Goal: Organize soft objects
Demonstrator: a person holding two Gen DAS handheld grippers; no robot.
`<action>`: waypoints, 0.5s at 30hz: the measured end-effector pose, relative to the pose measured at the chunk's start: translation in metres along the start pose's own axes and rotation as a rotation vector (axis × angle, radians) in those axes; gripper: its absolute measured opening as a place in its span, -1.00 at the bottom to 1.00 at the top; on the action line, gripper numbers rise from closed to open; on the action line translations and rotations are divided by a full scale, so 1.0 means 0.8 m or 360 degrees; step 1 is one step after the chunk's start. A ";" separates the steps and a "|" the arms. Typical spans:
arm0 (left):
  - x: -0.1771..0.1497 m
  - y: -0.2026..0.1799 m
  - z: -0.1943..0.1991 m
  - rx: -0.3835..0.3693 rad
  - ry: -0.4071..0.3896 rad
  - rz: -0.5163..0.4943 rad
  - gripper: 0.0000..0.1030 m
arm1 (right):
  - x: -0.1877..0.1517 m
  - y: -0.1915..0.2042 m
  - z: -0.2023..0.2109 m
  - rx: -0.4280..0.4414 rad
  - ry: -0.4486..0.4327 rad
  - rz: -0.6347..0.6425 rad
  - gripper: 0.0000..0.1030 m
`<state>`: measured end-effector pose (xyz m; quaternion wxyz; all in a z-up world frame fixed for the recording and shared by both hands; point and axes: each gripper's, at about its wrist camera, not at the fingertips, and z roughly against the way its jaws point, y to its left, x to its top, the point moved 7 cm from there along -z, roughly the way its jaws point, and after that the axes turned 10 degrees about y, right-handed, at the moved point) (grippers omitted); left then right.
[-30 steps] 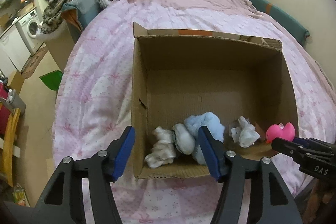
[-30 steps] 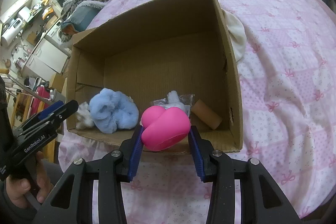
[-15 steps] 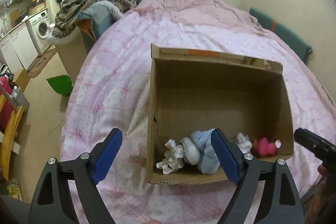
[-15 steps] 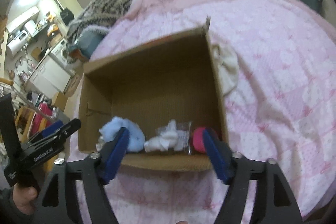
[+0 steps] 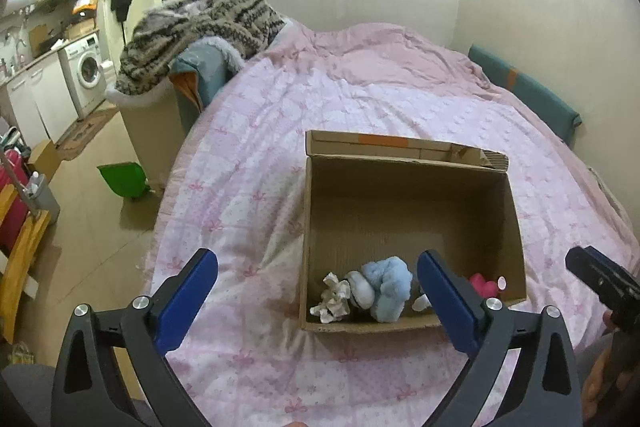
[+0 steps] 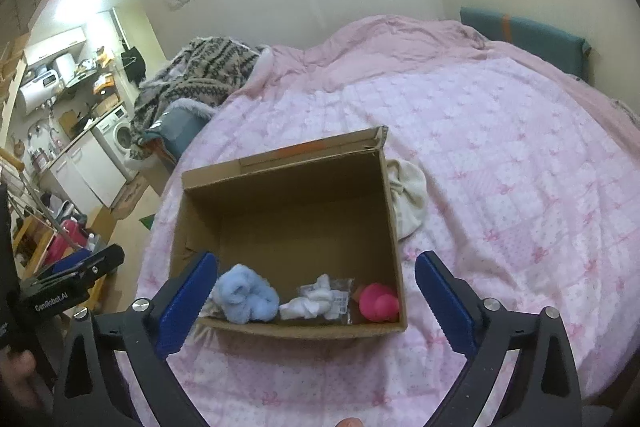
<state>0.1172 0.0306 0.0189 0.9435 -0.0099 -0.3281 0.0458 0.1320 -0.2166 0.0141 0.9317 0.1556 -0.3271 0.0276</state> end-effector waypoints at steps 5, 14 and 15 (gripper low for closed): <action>-0.024 -0.007 0.015 0.0037 -0.0007 -0.0064 0.94 | -0.022 0.010 0.007 -0.0025 0.0015 0.0039 1.00; -0.063 -0.022 0.002 0.0001 0.0074 -0.0072 0.94 | -0.048 0.010 0.000 -0.0075 0.0019 0.0043 1.00; -0.064 -0.024 -0.003 0.0000 0.0086 -0.0080 0.94 | -0.049 0.008 -0.005 -0.0091 0.0024 0.0041 1.00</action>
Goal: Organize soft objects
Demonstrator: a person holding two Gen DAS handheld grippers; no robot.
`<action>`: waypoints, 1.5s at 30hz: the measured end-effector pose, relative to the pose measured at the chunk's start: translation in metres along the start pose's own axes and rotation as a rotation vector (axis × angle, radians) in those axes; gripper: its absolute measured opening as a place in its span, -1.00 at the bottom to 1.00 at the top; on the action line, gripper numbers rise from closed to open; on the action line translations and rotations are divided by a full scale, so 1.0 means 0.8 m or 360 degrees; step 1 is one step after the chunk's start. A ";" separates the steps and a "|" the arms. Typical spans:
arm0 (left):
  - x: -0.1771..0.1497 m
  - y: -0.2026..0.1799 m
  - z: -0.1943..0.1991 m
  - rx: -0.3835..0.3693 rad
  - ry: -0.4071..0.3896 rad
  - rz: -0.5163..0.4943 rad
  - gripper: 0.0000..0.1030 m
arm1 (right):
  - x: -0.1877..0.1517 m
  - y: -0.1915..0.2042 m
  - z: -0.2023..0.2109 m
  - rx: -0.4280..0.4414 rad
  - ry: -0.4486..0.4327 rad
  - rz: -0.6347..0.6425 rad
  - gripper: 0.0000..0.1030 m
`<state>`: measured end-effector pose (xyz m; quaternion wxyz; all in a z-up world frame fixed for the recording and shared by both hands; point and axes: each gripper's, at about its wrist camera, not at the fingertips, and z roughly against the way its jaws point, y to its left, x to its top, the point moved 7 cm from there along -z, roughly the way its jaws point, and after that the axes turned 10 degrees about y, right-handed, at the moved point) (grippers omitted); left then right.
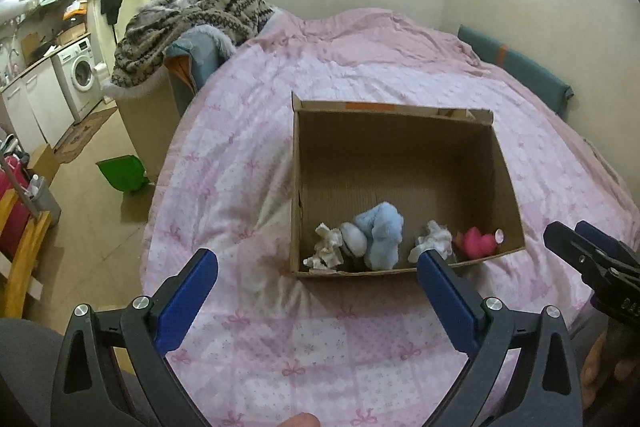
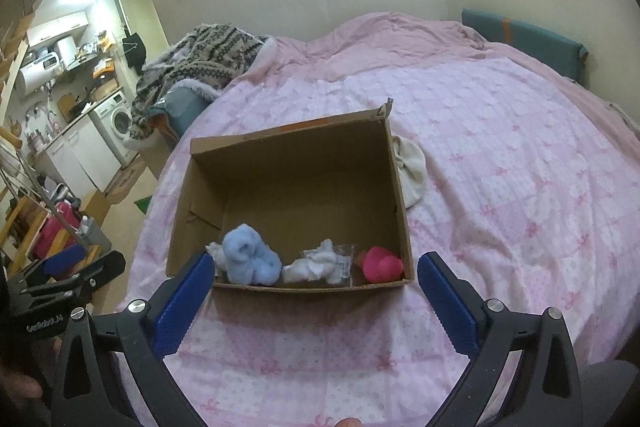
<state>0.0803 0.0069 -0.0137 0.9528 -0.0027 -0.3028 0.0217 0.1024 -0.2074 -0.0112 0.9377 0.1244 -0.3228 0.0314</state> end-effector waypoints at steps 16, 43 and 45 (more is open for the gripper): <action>0.003 -0.005 -0.020 -0.0032 0.0011 0.0004 0.94 | -0.006 0.014 -0.027 -0.0100 0.0062 0.0107 1.00; 0.000 -0.005 -0.014 -0.0082 0.0026 0.0025 0.94 | -0.006 0.008 -0.027 -0.0100 0.0071 0.0079 1.00; 0.000 -0.005 -0.015 -0.0083 0.0027 0.0026 0.94 | -0.006 0.008 -0.028 -0.0096 0.0071 0.0079 1.00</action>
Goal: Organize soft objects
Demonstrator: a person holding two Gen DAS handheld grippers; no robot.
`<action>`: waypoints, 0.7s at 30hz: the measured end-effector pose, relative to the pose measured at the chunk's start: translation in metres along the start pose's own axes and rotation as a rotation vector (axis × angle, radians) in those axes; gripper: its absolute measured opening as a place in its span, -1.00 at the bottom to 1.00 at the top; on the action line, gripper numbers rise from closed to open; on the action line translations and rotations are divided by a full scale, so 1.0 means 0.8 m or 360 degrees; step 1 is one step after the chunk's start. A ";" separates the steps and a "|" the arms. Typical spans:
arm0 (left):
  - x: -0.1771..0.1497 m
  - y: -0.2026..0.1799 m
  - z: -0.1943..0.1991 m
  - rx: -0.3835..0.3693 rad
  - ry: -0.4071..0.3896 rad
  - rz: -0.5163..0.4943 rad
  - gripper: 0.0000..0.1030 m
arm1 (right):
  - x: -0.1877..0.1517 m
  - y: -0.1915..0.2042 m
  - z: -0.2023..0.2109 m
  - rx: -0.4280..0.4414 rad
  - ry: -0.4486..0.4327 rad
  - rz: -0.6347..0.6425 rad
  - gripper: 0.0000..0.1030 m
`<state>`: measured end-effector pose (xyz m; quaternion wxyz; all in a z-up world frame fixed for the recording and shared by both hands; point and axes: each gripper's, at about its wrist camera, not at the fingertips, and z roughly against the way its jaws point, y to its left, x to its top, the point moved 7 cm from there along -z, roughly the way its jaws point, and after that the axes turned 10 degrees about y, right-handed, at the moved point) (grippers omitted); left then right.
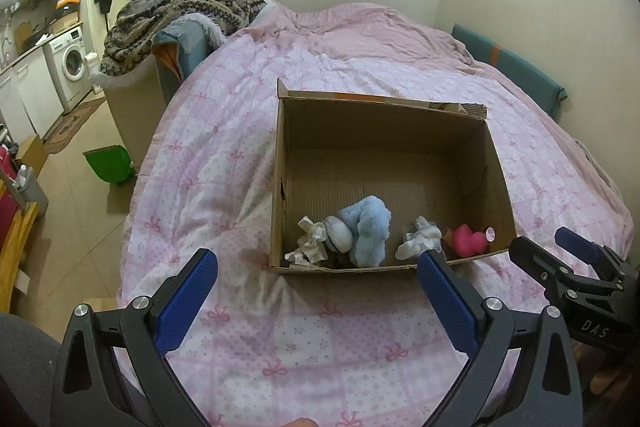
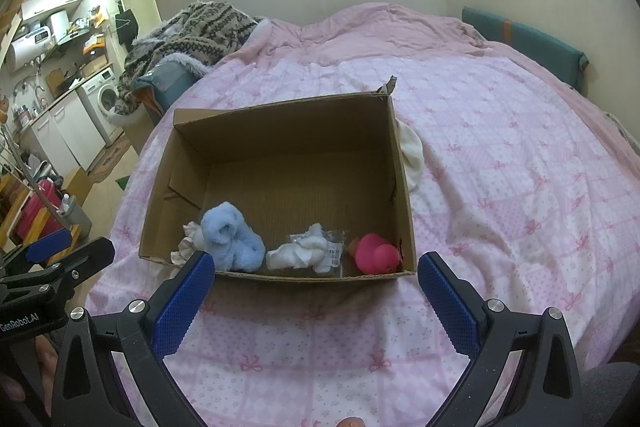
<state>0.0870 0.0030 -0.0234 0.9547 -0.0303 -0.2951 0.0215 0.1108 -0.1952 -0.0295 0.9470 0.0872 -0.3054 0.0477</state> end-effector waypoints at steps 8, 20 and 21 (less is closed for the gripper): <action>-0.001 -0.001 -0.001 -0.0002 0.0004 0.0004 0.94 | 0.000 0.000 0.000 0.0002 0.0000 -0.0001 1.00; -0.001 -0.003 -0.002 -0.0003 0.0016 0.0002 0.94 | -0.001 -0.001 -0.001 0.0001 0.0004 -0.0005 1.00; -0.002 -0.003 -0.002 -0.0005 0.0016 0.0004 0.94 | -0.001 -0.001 -0.001 0.0001 0.0004 -0.0005 1.00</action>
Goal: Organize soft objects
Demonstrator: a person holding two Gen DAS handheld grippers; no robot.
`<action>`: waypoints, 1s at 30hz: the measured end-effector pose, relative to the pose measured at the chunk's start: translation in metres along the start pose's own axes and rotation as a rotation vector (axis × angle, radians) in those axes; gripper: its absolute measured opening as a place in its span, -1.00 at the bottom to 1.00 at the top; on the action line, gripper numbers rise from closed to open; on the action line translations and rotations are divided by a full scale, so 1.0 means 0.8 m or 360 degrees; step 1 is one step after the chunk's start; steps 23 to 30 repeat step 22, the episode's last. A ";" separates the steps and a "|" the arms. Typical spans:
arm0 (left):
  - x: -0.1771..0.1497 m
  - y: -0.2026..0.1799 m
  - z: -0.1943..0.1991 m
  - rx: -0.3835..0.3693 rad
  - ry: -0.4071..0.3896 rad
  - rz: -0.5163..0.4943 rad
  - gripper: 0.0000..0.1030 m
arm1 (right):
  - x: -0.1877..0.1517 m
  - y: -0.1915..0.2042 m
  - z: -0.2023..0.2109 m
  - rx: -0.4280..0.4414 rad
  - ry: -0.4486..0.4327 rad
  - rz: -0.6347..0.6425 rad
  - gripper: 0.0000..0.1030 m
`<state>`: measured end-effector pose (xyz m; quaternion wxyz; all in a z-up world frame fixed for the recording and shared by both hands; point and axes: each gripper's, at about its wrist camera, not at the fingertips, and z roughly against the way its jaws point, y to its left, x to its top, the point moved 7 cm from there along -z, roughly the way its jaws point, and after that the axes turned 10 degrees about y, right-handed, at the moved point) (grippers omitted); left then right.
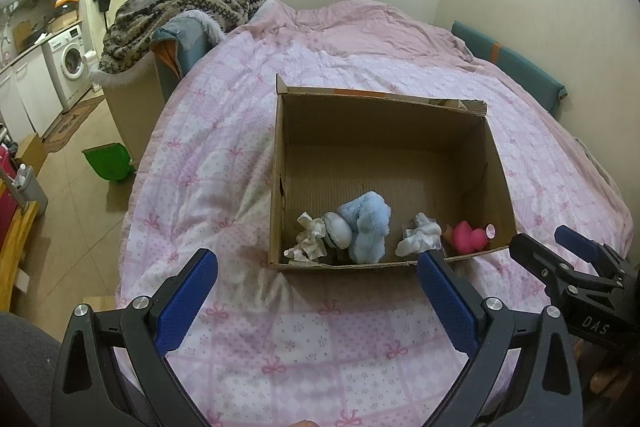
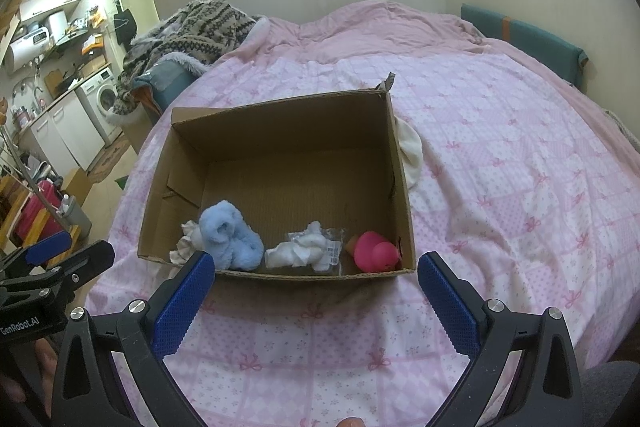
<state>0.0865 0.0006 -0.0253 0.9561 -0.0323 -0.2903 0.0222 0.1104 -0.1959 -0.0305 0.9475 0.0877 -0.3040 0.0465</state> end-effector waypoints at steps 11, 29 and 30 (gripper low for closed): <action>-0.002 0.000 -0.004 -0.0005 0.0006 0.0005 0.94 | -0.003 -0.001 -0.001 0.0004 -0.0002 -0.0011 1.00; -0.004 -0.001 -0.006 -0.0010 0.0015 0.0004 0.94 | -0.003 -0.002 -0.002 0.0005 0.0001 -0.0012 1.00; -0.004 -0.001 -0.006 -0.0010 0.0015 0.0004 0.94 | -0.003 -0.002 -0.002 0.0005 0.0001 -0.0012 1.00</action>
